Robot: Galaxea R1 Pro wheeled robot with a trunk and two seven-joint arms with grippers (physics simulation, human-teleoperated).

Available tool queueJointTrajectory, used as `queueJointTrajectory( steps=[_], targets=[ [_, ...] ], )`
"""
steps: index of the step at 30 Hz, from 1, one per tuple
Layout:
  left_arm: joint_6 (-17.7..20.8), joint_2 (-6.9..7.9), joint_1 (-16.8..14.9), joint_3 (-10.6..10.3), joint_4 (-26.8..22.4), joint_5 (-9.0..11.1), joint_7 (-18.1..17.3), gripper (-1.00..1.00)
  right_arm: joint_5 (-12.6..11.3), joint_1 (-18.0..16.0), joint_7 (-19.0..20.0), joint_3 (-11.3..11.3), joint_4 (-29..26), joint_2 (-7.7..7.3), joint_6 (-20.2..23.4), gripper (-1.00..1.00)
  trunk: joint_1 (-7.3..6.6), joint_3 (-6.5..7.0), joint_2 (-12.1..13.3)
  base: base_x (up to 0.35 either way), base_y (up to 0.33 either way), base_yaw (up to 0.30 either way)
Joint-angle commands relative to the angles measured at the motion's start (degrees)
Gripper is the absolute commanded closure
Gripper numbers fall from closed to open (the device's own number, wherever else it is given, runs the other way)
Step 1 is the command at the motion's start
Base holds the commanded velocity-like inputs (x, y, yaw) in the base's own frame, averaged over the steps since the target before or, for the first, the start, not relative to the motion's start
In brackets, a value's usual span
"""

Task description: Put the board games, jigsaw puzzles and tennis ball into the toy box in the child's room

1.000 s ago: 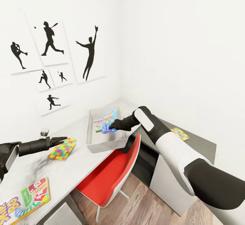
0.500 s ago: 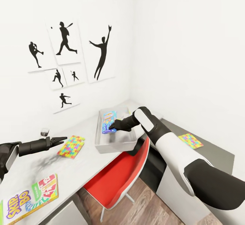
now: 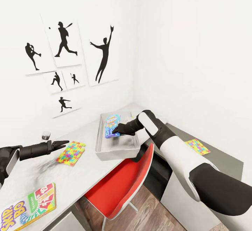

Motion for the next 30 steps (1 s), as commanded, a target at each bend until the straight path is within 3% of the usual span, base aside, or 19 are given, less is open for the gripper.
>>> queueJointTrajectory(
  steps=[1, 14, 30],
  targets=[
    [0.53, 0.02, -0.05, 0.0, 0.01, 0.15, -0.11, -1.0, -0.65, -0.07, -0.64, 0.11, 0.23, 0.0, 0.09, 1.0, 0.04, -0.13, -0.13, 0.005, -0.004, 0.0],
    [0.6, 0.02, -0.05, 0.05, 0.04, 0.24, -0.28, -1.0, -0.57, -0.07, -0.72, 0.27, 4.71, 0.0, 0.09, 1.0, 0.04, -0.13, -0.13, 0.001, -0.001, 0.0],
    [0.77, 0.1, -0.04, 0.1, 0.04, 0.24, -0.43, -1.0, -0.27, -0.16, -0.72, 0.26, 4.48, 0.0, 0.09, 1.0, 0.04, -0.13, -0.13, 0.035, 0.018, 0.0]
  ],
)
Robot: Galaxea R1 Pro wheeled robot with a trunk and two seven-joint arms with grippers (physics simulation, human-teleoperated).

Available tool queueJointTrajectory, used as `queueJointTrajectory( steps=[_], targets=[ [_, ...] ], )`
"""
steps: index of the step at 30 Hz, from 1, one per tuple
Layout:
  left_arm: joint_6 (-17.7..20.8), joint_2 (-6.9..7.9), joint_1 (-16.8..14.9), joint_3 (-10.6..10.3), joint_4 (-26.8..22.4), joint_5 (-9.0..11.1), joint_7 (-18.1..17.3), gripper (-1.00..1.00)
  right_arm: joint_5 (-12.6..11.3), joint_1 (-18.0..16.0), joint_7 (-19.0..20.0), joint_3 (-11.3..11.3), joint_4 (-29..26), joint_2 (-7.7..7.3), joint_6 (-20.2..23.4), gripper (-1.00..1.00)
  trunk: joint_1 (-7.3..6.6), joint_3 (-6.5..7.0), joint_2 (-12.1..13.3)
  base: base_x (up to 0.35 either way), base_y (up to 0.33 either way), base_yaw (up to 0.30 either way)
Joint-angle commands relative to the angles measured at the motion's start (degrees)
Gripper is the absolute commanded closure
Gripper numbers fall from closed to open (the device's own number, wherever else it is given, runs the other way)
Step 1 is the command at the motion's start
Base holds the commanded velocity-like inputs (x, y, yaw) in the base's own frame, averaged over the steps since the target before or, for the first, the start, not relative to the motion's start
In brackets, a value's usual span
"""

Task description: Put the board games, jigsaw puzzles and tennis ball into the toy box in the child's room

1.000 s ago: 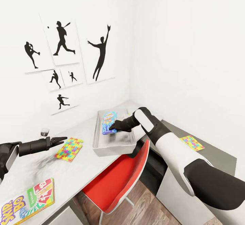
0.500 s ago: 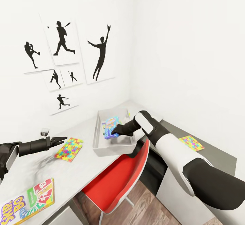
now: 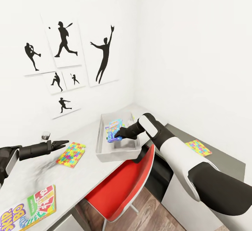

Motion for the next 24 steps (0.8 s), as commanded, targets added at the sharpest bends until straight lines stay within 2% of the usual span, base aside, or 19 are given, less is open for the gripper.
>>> queueJointTrajectory(
  steps=[1, 12, 24],
  targets=[
    [0.58, 0.02, -0.05, 0.0, 0.01, 0.14, -0.12, -1.0, -0.57, -0.07, -0.63, 0.12, -0.04, 0.0, 0.08, 1.0, 0.04, -0.13, -0.12, 0.045, 0.001, 0.0],
    [0.78, 0.02, -0.05, -0.01, -0.01, 0.01, -0.07, -1.0, -0.48, -0.03, -0.63, 0.05, -0.11, 0.0, 0.08, 1.0, 0.04, -0.13, -0.12, 0.047, 0.0, 0.122],
    [0.72, -0.06, -0.02, -0.03, -0.01, -0.03, 0.02, -1.0, -0.22, 0.02, -0.73, 0.16, -0.11, 0.0, 0.08, 1.0, 0.04, -0.13, -0.12, 0.065, 0.0, 0.01]
  ],
)
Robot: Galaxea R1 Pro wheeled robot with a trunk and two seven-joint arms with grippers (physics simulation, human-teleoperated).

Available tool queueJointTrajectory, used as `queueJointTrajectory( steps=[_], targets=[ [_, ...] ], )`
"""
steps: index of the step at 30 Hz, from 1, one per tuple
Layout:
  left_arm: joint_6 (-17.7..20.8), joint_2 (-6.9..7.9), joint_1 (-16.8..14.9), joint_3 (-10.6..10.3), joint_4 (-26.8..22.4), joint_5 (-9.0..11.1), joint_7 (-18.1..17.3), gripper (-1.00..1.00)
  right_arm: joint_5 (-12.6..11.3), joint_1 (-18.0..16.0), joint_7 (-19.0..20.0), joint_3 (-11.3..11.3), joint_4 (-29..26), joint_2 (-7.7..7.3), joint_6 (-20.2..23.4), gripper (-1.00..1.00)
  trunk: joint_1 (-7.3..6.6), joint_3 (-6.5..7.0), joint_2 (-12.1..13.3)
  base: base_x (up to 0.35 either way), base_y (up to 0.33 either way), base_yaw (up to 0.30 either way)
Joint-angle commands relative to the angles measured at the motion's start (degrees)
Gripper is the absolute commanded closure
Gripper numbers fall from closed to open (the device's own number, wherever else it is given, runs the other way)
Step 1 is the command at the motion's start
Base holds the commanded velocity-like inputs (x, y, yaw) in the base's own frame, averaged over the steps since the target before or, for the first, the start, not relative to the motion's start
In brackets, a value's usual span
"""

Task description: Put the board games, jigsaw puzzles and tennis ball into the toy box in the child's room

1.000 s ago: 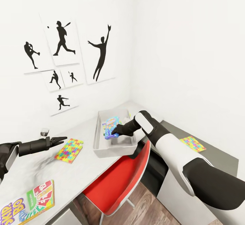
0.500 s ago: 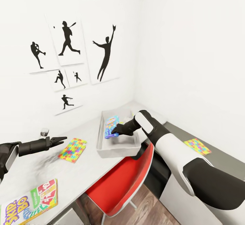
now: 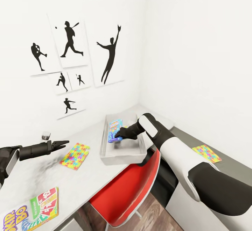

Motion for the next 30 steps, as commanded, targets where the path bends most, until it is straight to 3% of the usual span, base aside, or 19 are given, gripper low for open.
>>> queueJointTrajectory(
  steps=[1, 14, 20, 30],
  targets=[
    [0.51, 0.01, -0.04, 0.01, -0.02, 0.15, -0.11, -1.0, -0.67, -0.07, -0.66, 0.15, -0.01, 0.0, 0.09, 1.0, 0.05, -0.13, -0.13, 0.073, 0.0, 0.0],
    [0.4, 0.03, 0.01, 0.02, -0.02, 0.22, -0.17, -1.0, -0.57, -0.07, -0.88, 0.32, 0.64, 0.0, 0.09, 1.0, 0.05, -0.13, -0.13, 0.01, 0.0, 0.0],
    [0.37, 0.07, 0.01, 0.02, -0.03, 0.23, -0.24, -1.0, -0.56, -0.07, -2.38, 2.43, 4.97, 0.0, 0.09, 1.0, 0.05, -0.13, -0.13, 0.0, 0.0, 0.0],
    [0.32, 0.17, 0.05, 0.11, -0.01, 0.23, -0.36, -1.0, -0.56, -0.07, -4.02, 2.96, 6.83, 0.0, 0.09, 1.0, 0.05, -0.13, -0.13, 0.0, 0.0, 0.0]
  ],
)
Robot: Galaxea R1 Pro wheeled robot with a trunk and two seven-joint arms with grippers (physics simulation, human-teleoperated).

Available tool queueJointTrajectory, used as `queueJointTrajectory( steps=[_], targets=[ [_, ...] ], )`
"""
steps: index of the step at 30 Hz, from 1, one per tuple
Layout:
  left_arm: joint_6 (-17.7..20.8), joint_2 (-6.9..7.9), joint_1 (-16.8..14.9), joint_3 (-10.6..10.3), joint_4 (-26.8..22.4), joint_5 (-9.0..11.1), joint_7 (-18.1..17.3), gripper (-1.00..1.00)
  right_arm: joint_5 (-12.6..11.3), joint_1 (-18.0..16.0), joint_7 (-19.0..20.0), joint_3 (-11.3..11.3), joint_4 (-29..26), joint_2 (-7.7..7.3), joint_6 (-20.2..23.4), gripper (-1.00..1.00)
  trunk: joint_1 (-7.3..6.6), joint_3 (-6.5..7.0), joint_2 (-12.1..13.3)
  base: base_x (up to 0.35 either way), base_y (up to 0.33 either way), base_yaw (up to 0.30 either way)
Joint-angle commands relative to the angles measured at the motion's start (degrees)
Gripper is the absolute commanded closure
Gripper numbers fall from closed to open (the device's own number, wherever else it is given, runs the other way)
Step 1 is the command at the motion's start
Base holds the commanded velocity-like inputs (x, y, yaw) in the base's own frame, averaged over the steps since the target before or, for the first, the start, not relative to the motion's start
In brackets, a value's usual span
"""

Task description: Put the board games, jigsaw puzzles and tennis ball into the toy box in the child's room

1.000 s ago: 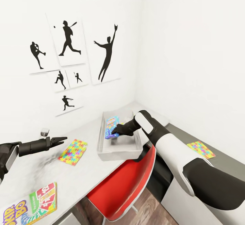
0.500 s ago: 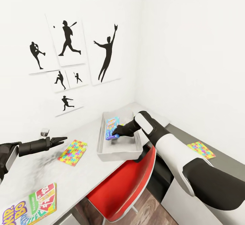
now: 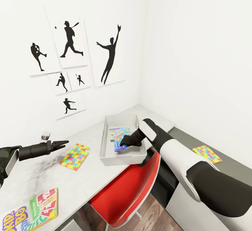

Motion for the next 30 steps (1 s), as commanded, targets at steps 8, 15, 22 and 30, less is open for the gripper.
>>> queueJointTrajectory(
  steps=[8, 15, 22, 30],
  targets=[
    [0.74, 0.03, -0.02, 0.01, -0.01, 0.14, -0.12, -1.0, -0.68, 0.0, -0.64, 0.28, 0.14, 0.0, 0.06, 1.0, 0.04, -0.13, -0.13, 0.033, 0.007, 0.0],
    [0.54, 0.02, -0.02, 0.01, 0.03, 0.14, -0.15, -1.0, -0.68, 0.01, -0.64, 0.37, 0.15, 0.0, 0.06, 1.0, 0.04, -0.13, -0.13, 0.082, 0.014, 0.0],
    [0.53, -0.05, 0.0, -0.08, 0.02, 0.14, -0.15, -1.0, -0.61, 0.01, -0.65, 0.37, 0.14, 0.0, 0.06, 1.0, 0.04, -0.13, -0.13, 0.005, 0.001, 0.0],
    [0.79, -0.05, 0.0, -0.08, 0.0, 0.13, -0.12, -1.0, -0.59, 0.17, -0.71, 0.39, -0.14, 0.0, 0.06, 1.0, 0.04, -0.13, -0.13, 0.007, -0.022, 0.0]
  ],
)
